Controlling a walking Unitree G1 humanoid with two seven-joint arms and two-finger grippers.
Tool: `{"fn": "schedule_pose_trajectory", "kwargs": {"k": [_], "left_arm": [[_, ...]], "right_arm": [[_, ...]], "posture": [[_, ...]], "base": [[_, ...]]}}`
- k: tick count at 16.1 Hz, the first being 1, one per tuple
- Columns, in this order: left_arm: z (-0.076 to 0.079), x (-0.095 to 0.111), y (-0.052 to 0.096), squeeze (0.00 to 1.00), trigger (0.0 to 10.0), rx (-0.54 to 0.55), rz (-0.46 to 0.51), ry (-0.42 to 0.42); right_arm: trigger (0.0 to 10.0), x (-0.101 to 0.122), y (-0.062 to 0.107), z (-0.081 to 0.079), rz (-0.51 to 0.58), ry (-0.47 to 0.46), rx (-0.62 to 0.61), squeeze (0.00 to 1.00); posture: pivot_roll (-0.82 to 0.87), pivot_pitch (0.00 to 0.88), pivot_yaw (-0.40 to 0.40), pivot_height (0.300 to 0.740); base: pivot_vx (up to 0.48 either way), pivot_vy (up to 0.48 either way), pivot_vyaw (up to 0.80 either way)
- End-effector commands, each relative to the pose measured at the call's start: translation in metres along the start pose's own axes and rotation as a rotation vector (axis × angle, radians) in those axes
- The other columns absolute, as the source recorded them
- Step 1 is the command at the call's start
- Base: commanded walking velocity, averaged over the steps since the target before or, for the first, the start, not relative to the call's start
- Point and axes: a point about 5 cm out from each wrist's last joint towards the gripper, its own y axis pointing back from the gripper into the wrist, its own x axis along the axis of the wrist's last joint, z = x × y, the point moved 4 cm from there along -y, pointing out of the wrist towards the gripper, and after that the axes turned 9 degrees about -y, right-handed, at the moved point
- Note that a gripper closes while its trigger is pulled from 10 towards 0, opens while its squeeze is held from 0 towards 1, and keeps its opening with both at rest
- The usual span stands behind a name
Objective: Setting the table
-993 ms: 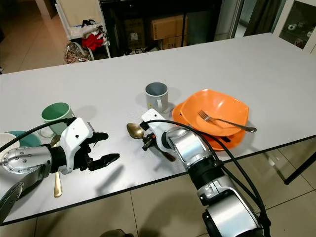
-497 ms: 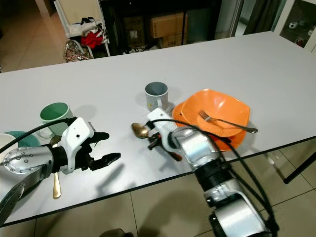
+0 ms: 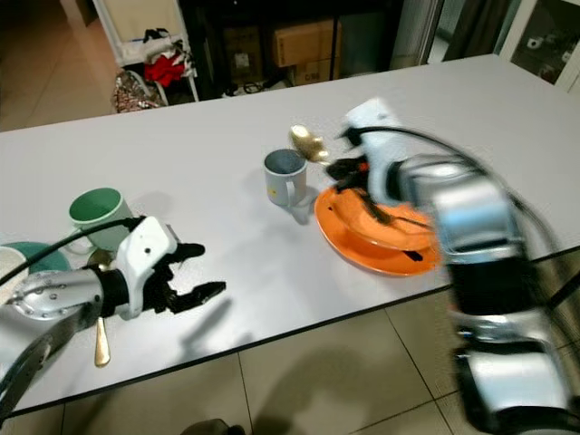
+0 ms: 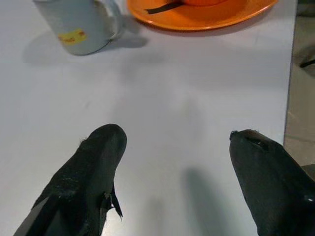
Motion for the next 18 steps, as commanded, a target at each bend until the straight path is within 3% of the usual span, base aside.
{"fn": "schedule_pose_trajectory", "kwargs": {"k": [1, 5, 9, 10, 11, 12, 13, 18], "left_arm": [[-0.003, 0.003, -0.002, 0.07, 10.0, 0.008, 0.0, -0.015], [0.004, 0.019, -0.016, 0.07, 10.0, -0.003, 0.068, -0.009], [0.003, 0.02, -0.019, 0.07, 10.0, -0.017, 0.065, -0.018], [0.003, 0.021, -0.02, 0.07, 10.0, -0.016, 0.064, -0.019], [0.003, 0.021, -0.019, 0.06, 10.0, -0.017, 0.063, -0.021], [0.002, 0.021, -0.019, 0.06, 10.0, -0.016, 0.061, -0.022], [0.002, 0.02, -0.019, 0.07, 10.0, -0.016, 0.059, -0.023], [0.003, 0.018, -0.017, 0.06, 10.0, -0.011, 0.052, -0.021]], "right_arm": [[0.0, 0.008, 0.011, 0.003, 0.03, 0.008, -0.003, 0.0], [0.0, -0.039, 0.039, 0.035, -0.148, 0.019, -0.07, 0.0], [0.0, -0.063, 0.031, 0.055, -0.215, -0.008, -0.088, 0.0], [1.1, -0.064, 0.026, 0.06, -0.216, -0.009, -0.088, 0.0], [4.0, -0.063, 0.021, 0.064, -0.211, -0.008, -0.089, 0.0], [8.5, -0.061, 0.017, 0.068, -0.2, -0.01, -0.089, 0.0], [9.7, -0.059, 0.012, 0.071, -0.188, -0.008, -0.084, 0.0], [10.0, -0.065, 0.001, 0.075, -0.241, 0.016, -0.07, 0.0]], "posture": [[0.03, 0.0, 0.078, 0.74], [0.02, 0.0, 0.084, 0.74], [0.02, 0.0, 0.097, 0.74], [0.02, 0.0, 0.099, 0.74], [0.02, 0.0, 0.098, 0.74], [0.02, 0.0, 0.097, 0.74], [0.03, 0.0, 0.095, 0.74], [0.04, 0.0, 0.083, 0.74]], "base": [[0.0, 0.0, 0.0], [0.0, 0.0, 0.0], [0.0, 0.0, 0.0], [0.0, 0.0, 0.0], [0.0, 0.0, 0.0], [0.0, 0.0, 0.0], [0.0, 0.0, 0.0], [0.0, 0.0, 0.0]]}}
